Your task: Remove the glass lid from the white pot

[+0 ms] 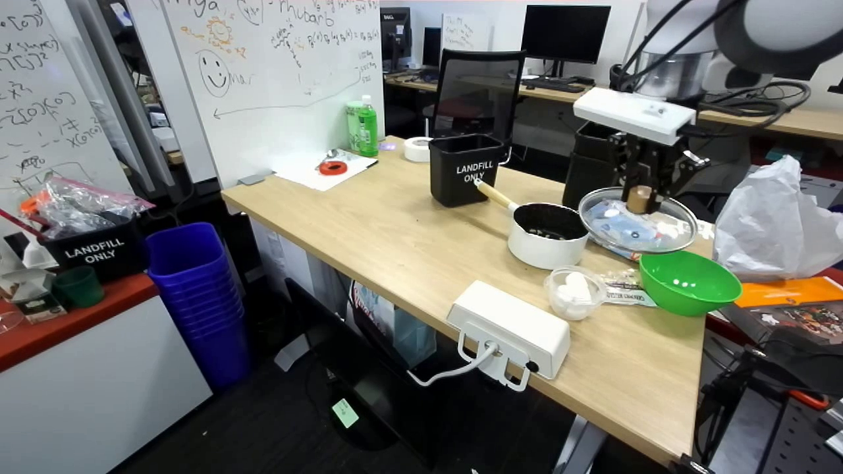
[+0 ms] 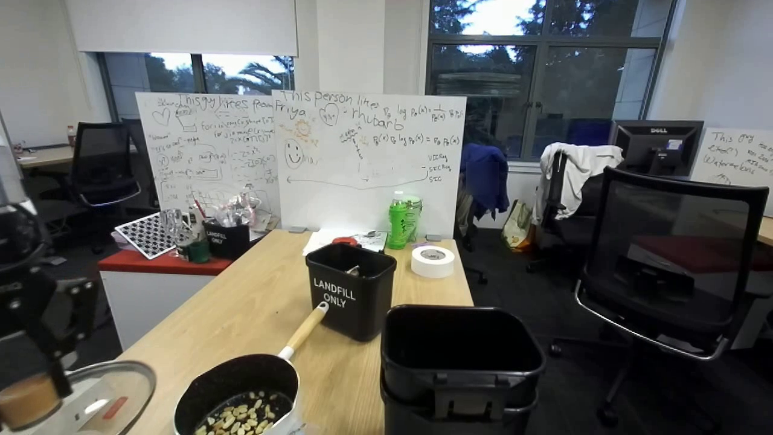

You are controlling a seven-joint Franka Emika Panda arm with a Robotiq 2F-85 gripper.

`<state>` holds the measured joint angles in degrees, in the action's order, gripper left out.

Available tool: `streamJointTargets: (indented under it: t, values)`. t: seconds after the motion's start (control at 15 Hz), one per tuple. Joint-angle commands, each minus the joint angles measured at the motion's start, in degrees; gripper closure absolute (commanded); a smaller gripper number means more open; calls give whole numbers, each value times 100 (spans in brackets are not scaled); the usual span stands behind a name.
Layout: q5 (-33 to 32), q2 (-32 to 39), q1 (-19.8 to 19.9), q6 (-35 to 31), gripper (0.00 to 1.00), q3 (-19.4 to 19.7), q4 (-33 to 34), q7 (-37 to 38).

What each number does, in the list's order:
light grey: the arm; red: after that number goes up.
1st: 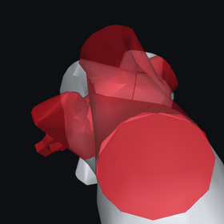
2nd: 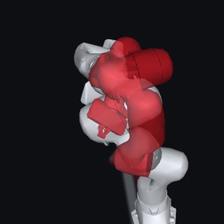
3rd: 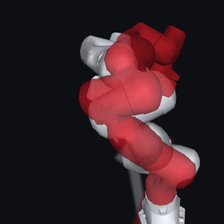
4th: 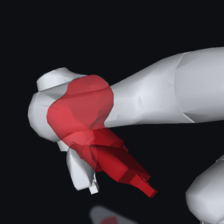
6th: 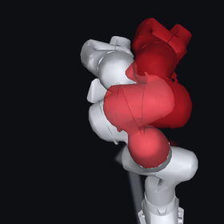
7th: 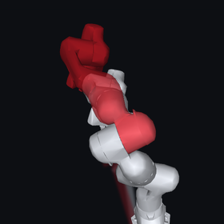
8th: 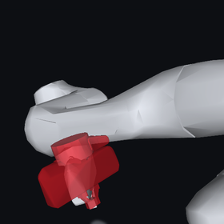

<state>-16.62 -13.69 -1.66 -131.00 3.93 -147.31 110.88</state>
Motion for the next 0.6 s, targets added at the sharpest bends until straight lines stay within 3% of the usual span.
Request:
streamJointTargets:
  t: [0.0,0.27,0.33,0.53]
  values:
    - [139,-668,229,-167,84,-273,-802,-420]
    - [555,-1142,154,-320,84,-313,-1533,-1074]
    - [770,-908,123,-203,84,-327,-1265,-1280]
    - [1398,-994,103,-17,84,-332,-1296,-1978]
